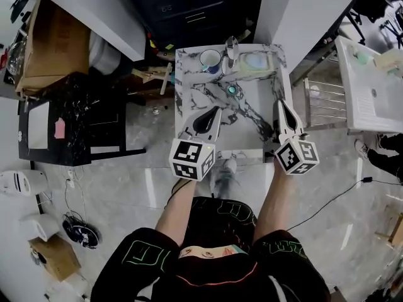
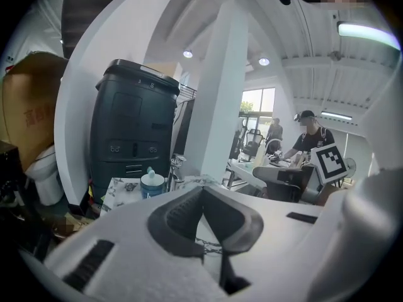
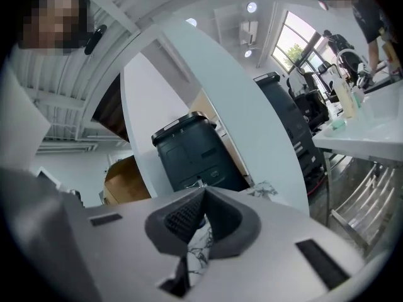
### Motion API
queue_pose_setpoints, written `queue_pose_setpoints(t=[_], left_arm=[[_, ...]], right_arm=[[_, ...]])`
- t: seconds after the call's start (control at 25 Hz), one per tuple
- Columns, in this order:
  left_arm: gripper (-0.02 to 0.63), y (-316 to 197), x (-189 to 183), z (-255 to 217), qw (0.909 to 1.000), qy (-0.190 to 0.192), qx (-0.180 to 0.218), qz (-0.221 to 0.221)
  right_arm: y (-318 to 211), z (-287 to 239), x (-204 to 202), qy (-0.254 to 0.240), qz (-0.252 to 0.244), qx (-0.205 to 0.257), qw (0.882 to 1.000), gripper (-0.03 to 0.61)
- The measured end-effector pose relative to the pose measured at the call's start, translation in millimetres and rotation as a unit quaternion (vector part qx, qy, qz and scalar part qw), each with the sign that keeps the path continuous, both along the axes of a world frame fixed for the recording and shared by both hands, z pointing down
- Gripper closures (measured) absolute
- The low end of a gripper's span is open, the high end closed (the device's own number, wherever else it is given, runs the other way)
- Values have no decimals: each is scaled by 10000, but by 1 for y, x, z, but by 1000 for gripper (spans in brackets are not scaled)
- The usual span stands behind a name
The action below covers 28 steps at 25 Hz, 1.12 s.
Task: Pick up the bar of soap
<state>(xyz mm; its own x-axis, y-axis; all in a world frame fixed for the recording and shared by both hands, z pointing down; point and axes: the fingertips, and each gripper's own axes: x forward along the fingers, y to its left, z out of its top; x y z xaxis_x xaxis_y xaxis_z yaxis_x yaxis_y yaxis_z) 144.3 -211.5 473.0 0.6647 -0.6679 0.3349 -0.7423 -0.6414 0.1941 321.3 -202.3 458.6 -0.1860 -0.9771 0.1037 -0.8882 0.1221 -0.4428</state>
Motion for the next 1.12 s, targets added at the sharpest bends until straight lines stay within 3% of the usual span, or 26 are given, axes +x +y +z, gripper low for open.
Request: queue_pose_setpoints(t=[0.4,0.52,0.88,1.12], left_arm=[[607,-25,29,5,9994,123,-3,317],[607,-32,23,13,9995,180,-101,224],[607,-49,19,29,9977,595,-319,-9],[607,-62,19,30,9992,366,-132,45]], right_arm=[[-32,-13,18,586,62,61,9982,572],[-45,-15,20,796,27,65,9968,572],[-80,1,17,1433,-390,-267,9885,572],[-97,18,6,1984,-863,-553,9747,572]])
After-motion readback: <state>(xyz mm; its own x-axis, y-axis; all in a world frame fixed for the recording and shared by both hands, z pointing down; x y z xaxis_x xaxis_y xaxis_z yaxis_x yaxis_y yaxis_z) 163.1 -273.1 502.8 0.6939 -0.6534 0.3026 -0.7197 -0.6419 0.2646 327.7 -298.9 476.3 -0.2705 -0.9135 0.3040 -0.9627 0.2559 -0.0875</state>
